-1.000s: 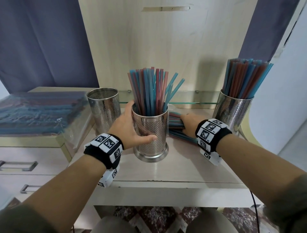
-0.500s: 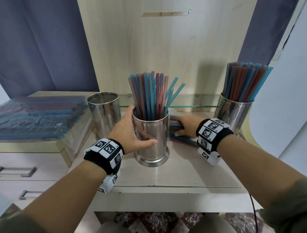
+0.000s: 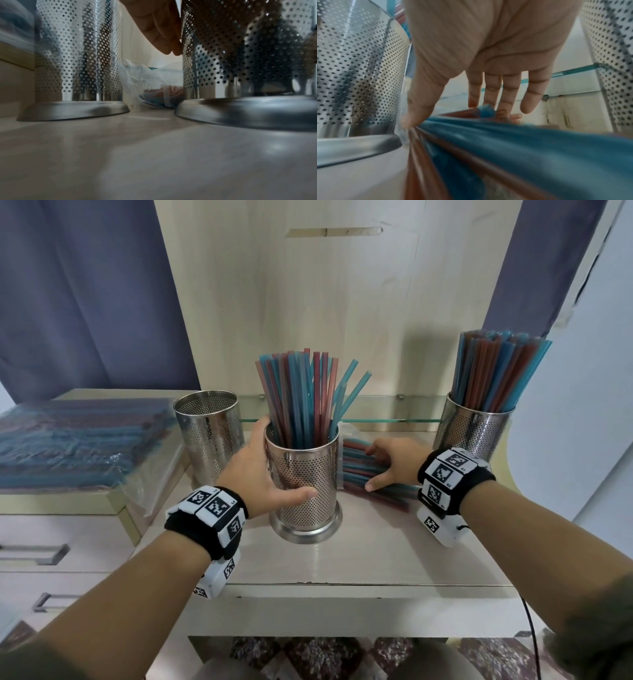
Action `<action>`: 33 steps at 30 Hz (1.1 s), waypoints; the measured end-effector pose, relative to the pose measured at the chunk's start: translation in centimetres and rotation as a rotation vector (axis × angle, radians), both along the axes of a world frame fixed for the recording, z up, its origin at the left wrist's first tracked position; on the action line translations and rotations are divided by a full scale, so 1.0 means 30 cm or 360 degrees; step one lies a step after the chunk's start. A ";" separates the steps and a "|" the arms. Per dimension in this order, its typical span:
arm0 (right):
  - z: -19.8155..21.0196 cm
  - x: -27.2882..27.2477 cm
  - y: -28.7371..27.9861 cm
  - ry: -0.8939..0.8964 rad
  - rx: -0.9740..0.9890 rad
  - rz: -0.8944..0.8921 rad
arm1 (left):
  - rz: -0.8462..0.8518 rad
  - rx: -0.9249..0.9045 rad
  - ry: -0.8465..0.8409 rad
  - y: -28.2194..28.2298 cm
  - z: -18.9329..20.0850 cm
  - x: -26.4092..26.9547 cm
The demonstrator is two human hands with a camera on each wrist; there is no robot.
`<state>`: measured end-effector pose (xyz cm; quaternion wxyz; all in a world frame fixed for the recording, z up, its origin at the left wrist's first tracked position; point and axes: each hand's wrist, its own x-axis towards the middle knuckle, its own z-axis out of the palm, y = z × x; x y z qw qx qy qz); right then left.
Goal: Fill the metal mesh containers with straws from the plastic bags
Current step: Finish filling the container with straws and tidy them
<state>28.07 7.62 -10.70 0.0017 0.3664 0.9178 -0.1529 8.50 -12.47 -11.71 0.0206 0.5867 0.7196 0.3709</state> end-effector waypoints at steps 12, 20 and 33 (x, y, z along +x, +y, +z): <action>0.060 0.135 -0.011 -0.0194 -0.0047 -0.0006 | 0.0007 -0.0004 -0.0009 -0.005 0.009 0.009; -0.035 0.017 -0.022 -0.0231 0.0064 0.0072 | 0.0029 -0.0023 -0.0012 -0.010 0.009 0.011; -0.034 0.039 0.006 -0.0173 0.0106 0.0158 | 0.0024 -0.0038 -0.0020 -0.002 0.002 -0.004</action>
